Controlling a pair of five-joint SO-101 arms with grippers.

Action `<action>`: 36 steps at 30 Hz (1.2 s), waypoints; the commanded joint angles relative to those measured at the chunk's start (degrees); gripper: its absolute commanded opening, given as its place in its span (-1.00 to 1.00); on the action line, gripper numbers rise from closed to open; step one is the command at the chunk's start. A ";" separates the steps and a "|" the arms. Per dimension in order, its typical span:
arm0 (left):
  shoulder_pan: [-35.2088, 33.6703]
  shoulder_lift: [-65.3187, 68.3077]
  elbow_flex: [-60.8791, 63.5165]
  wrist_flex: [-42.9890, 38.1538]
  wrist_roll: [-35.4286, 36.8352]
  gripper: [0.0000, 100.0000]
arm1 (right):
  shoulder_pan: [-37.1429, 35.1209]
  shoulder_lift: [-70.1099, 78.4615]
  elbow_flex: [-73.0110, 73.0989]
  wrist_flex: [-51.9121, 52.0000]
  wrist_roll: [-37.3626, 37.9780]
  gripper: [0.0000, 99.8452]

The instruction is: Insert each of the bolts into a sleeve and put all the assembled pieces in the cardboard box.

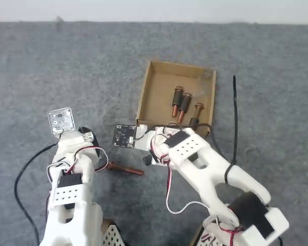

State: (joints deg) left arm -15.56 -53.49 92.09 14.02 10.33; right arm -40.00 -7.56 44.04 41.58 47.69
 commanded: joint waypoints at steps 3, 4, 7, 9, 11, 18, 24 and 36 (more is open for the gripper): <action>0.35 -1.76 -0.84 -1.85 -0.79 -0.98 | 3.12 0.84 -2.37 -0.75 0.70 -0.72; 0.35 -1.76 -0.84 -1.85 -0.79 -0.98 | 3.38 0.84 -2.37 -0.75 0.79 -0.72; 0.35 -1.76 -0.84 -1.85 -0.79 -0.98 | 3.56 0.84 -2.37 -0.40 2.37 -0.72; 0.35 -1.76 -0.84 -1.85 -0.79 -0.98 | 3.56 1.01 -2.11 -0.40 2.64 -0.72; 0.35 -1.76 -0.84 -1.85 -0.79 -0.98 | 3.47 2.42 -2.29 -0.84 2.64 -0.72; 0.35 -1.76 -0.84 -1.85 -0.79 -0.98 | 3.56 9.36 -7.03 -0.13 2.73 -0.72; 0.35 -1.76 -0.84 -1.85 -0.79 -0.98 | 3.38 9.98 -8.09 0.04 2.46 -0.72; 0.35 -1.76 -0.84 -1.85 -0.79 -0.98 | 2.59 10.15 -7.82 -1.36 2.20 -0.98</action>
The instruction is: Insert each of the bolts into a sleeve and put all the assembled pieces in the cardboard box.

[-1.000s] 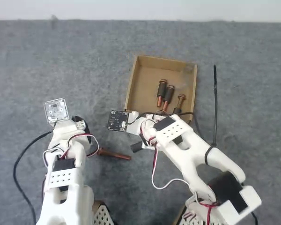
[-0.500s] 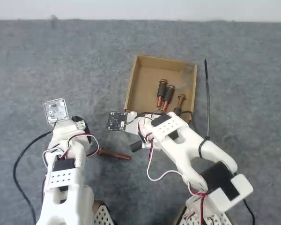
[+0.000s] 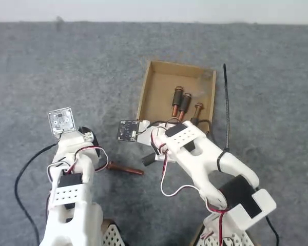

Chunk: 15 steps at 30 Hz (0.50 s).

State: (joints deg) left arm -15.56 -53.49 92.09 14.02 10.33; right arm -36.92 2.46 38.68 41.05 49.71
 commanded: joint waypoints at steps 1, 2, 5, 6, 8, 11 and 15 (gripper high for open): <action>0.35 -1.76 -0.84 -1.85 -0.79 -0.98 | -0.48 0.13 -2.37 -0.66 0.09 -0.97; 0.35 -1.76 -0.84 -1.85 -0.79 -0.98 | -0.48 0.13 -2.37 -0.66 -0.79 -0.97; 0.35 -1.76 -0.84 -1.85 -0.79 -0.98 | -0.22 -0.57 -2.64 -0.57 -6.42 -0.99; 0.35 -1.76 -0.84 -1.85 -0.79 -0.98 | -0.13 -0.84 -2.81 -0.48 -8.26 -0.99; 0.35 -1.76 -0.84 -1.85 -0.79 -0.98 | 0.48 -2.42 -2.73 -0.48 -12.04 -0.99; 0.35 -1.76 -0.84 -1.85 -0.79 -0.98 | 1.71 -6.29 -2.73 1.63 -18.37 -0.99; 0.35 -1.76 -0.84 -1.85 -0.79 -0.98 | 3.21 -11.65 -2.37 4.79 -25.76 -0.99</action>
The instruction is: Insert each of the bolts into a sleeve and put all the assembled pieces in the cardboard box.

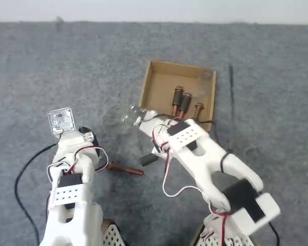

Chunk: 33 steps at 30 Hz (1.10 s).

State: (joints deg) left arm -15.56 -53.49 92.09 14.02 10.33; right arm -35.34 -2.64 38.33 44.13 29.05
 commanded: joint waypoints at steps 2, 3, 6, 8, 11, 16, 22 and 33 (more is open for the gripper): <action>0.35 -1.76 -0.84 -1.85 -0.79 -0.98 | 2.07 -8.22 -1.85 3.56 -8.70 -0.99; 0.35 -1.76 -0.84 -1.85 -0.79 -0.98 | 2.24 -9.10 -1.32 4.35 -10.29 -0.99; 0.35 -1.76 -0.84 -1.85 -0.79 -0.98 | 2.15 -10.77 0.53 6.55 -13.71 -0.99; 0.35 -1.76 -0.84 -1.85 -0.79 -0.98 | 2.15 -12.09 1.93 7.60 -15.03 -0.99; 0.35 -1.76 -0.84 -1.85 -0.79 -0.98 | 2.33 -14.99 4.40 9.36 -15.82 -0.99; 0.35 -1.76 -0.84 -1.85 -0.79 -0.98 | 2.24 -22.81 11.43 9.54 -15.74 -0.99; 0.35 -1.76 -0.84 -1.85 -0.79 -0.98 | 5.23 -32.22 20.92 9.36 -15.74 -0.99; 0.26 -1.76 -0.66 -1.67 -0.62 -0.98 | 25.01 -44.88 32.79 6.29 -15.65 -0.99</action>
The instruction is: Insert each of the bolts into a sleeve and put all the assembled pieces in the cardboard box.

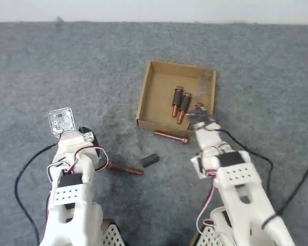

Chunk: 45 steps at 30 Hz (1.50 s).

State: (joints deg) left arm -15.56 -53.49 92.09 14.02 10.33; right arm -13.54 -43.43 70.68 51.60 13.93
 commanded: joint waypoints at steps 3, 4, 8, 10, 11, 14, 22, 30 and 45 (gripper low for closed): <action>0.00 -1.76 -0.75 -1.49 -0.44 -0.98 | 5.41 -5.14 1.58 -1.19 -0.53 -0.99; -0.18 -1.76 -0.84 -1.49 -0.44 -0.98 | 6.02 -5.14 1.76 -1.27 -0.53 -0.99; -0.26 -1.85 -4.35 5.89 -0.44 -0.98 | 7.08 -5.14 2.99 -3.38 -0.44 -0.99; -1.32 -1.76 -9.27 14.68 -0.44 -0.98 | 6.90 -5.14 3.25 -3.65 -0.44 -0.99; -1.76 -1.76 -12.26 19.52 -0.44 -0.98 | 6.90 -5.14 3.25 -3.65 -0.44 -0.99; -2.99 -1.32 -21.93 33.49 -0.44 -0.98 | 6.90 -5.14 3.25 -3.65 -0.44 -0.99; -0.09 -1.23 -36.35 57.67 -0.62 -0.98 | 6.99 -5.14 3.25 -3.56 -0.44 -0.99; 11.34 -1.23 -35.65 66.02 -0.35 -0.98 | 6.99 -5.14 3.25 -3.30 -0.44 -0.99; 25.14 -1.14 -28.79 60.04 -0.26 -0.98 | 7.08 -5.14 3.34 -3.56 -0.44 -0.99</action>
State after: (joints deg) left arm 7.74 -53.58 62.81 76.79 10.15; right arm -7.12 -46.51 74.37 48.97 13.93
